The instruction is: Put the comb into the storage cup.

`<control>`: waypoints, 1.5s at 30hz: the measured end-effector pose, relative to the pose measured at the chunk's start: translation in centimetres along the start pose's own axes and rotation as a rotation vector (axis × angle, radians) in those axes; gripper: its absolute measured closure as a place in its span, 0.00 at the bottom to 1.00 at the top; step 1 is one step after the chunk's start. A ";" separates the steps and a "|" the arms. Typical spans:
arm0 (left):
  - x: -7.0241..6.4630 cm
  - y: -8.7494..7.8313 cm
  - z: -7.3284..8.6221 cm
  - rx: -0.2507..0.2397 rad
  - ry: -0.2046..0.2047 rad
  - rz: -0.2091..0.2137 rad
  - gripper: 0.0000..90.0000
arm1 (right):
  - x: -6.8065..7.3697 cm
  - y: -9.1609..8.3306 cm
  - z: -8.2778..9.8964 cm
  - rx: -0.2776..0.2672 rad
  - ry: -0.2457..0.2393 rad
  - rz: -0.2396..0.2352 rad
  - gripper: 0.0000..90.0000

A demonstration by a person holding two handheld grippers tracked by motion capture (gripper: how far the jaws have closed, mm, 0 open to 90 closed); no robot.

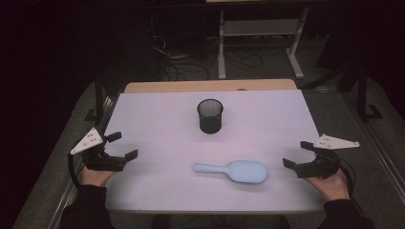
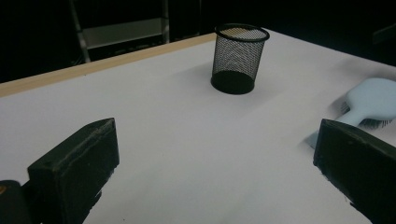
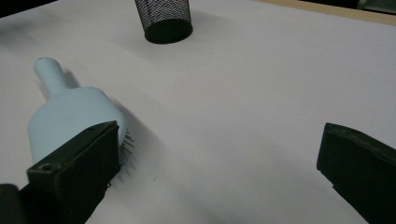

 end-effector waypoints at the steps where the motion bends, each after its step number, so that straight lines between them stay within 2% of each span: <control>1: -0.2 0.3 -0.3 0.012 0.010 0.006 0.00 | 0.0 0.0 0.0 -0.001 0.000 0.001 0.00; 11: -1.5 1.5 -1.8 0.041 0.051 0.057 0.00 | 0.0 -0.1 0.1 0.001 0.006 0.000 0.00; 14: -1.8 1.9 -2.3 0.054 0.075 0.064 0.00 | 0.0 -0.1 0.1 0.001 0.006 0.000 0.00; 26: -2.7 2.8 -3.8 0.067 0.103 0.106 0.00 | 0.0 -0.2 0.1 0.001 0.007 -0.003 0.00; 33: -3.7 3.6 -4.9 0.078 0.128 0.141 0.00 | 0.0 -0.2 0.1 0.003 0.006 -0.005 0.00; 45: -5.1 5.3 -5.3 0.109 0.160 0.186 0.00 | 0.1 -0.2 0.1 0.004 -0.001 -0.007 0.00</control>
Point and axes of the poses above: each handheld gripper's, and its own axes: y roughly forward along the jaws, z roughly out of its underside, x roughly to its left, the point moved 9 cm from there along y, roughly forward along the jaws, and after that the axes turned 5 degrees about -x, right-handed, at the moved point
